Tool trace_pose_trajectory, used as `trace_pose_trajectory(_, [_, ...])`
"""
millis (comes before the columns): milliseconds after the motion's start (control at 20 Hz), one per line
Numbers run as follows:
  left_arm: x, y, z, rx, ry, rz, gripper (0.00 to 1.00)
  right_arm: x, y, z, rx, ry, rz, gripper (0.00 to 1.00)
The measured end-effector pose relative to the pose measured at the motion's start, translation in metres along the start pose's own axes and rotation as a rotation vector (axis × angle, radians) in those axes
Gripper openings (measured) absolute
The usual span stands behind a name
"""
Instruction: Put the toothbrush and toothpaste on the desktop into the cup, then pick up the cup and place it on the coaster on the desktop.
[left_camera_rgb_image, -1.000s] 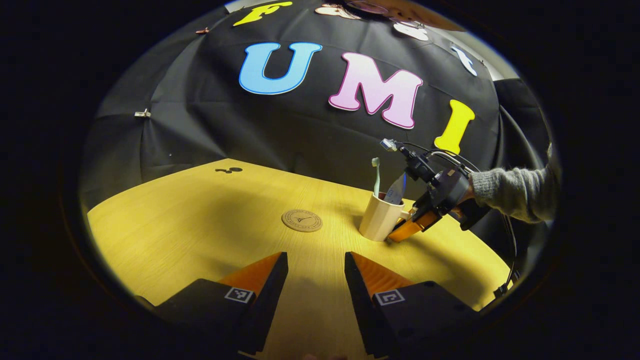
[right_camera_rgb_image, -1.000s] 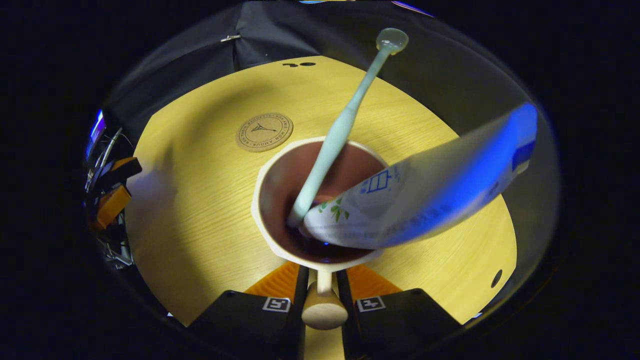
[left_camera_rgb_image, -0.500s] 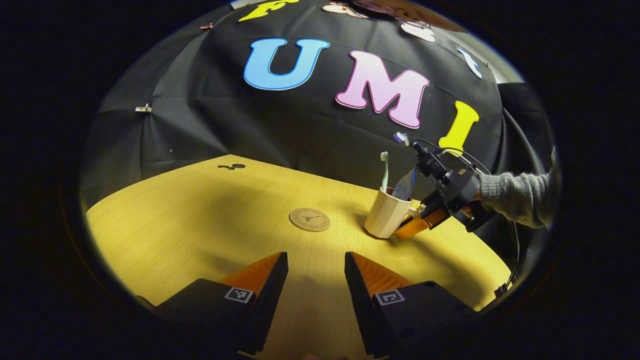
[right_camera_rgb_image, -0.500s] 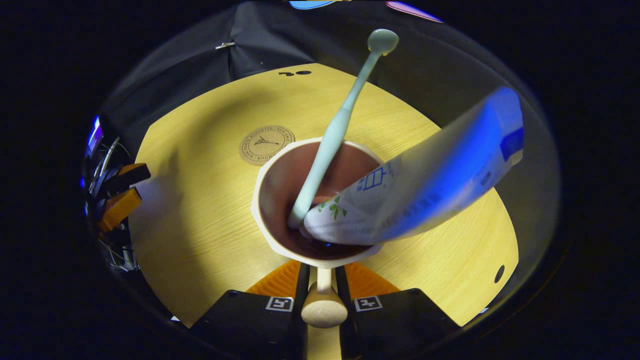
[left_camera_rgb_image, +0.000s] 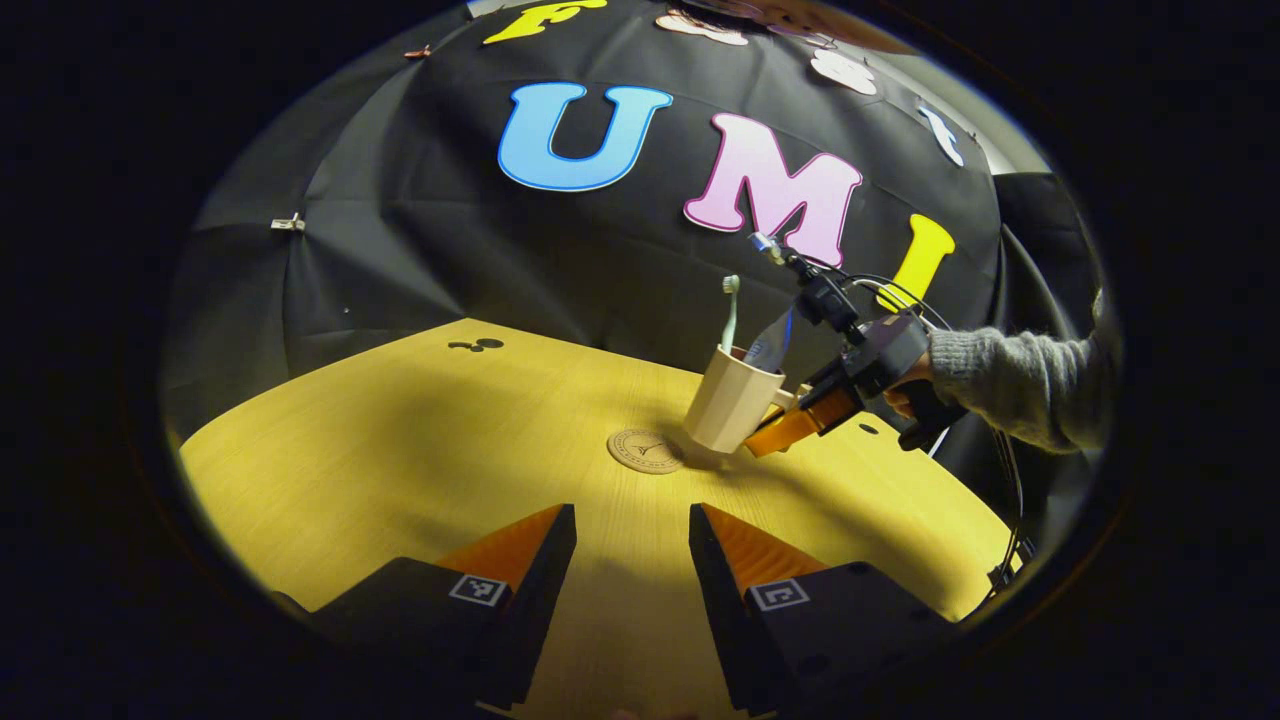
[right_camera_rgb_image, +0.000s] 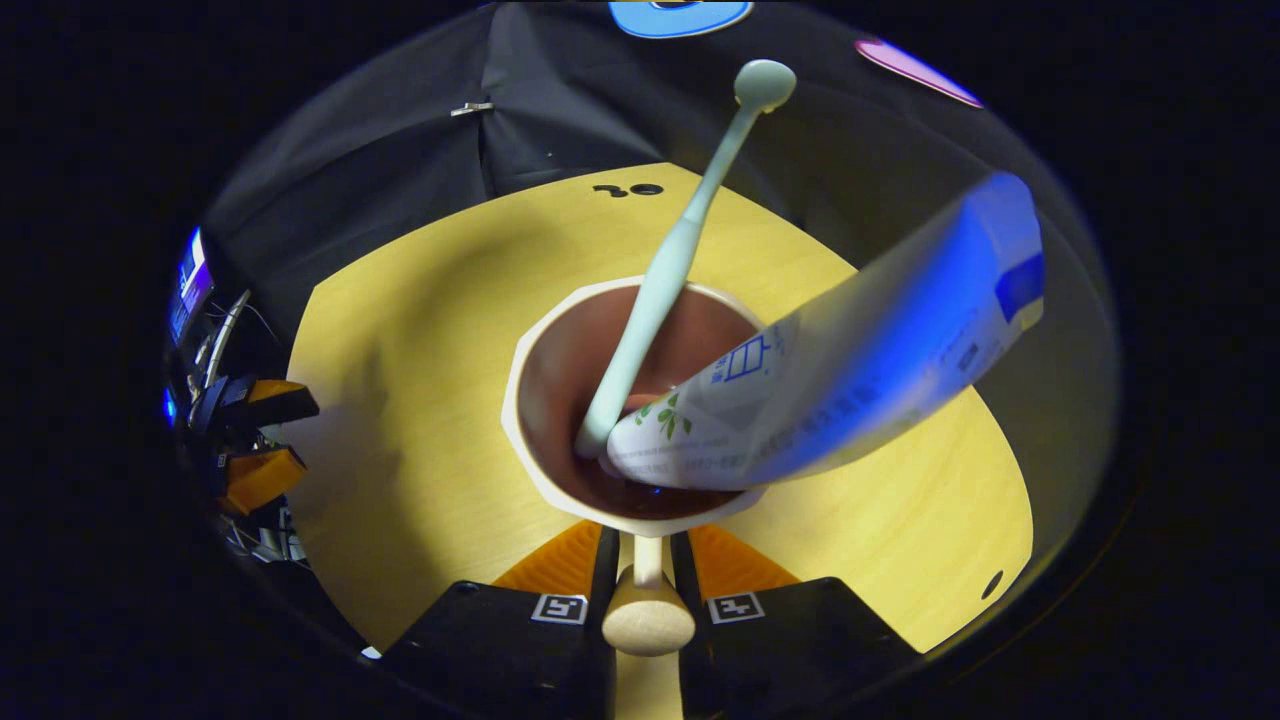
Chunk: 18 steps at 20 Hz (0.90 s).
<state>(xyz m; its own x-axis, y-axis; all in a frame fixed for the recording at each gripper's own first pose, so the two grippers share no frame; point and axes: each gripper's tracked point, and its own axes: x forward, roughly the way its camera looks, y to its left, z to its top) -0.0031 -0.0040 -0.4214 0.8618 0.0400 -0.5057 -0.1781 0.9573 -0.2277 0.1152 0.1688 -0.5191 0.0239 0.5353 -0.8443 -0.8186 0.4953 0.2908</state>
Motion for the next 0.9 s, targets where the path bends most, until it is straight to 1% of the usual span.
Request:
trace_pose_trajectory(150, [-0.007, 0.012, 0.002, -0.011, -0.004, 0.008, 0.73, 0.018, 0.014, 0.014, -0.025, 0.014, 0.019, 0.28])
trace_pose_trajectory(300, [-0.009, 0.024, 0.002, -0.024, -0.003, 0.015, 0.73, 0.031, 0.021, 0.023, -0.054, 0.031, 0.019, 0.28])
trace_pose_trajectory(400, [-0.011, 0.031, 0.0, -0.031, 0.0, 0.02, 0.74, 0.035, 0.026, 0.024, -0.059, 0.045, 0.023, 0.29])
trace_pose_trajectory(600, [-0.013, 0.044, 0.0, -0.048, 0.005, 0.033, 0.73, 0.052, 0.025, 0.026, -0.067, 0.077, 0.003, 0.28])
trace_pose_trajectory(900, [-0.008, 0.05, 0.003, -0.064, 0.005, 0.038, 0.73, 0.053, 0.028, 0.023, -0.08, 0.09, 0.0, 0.28])
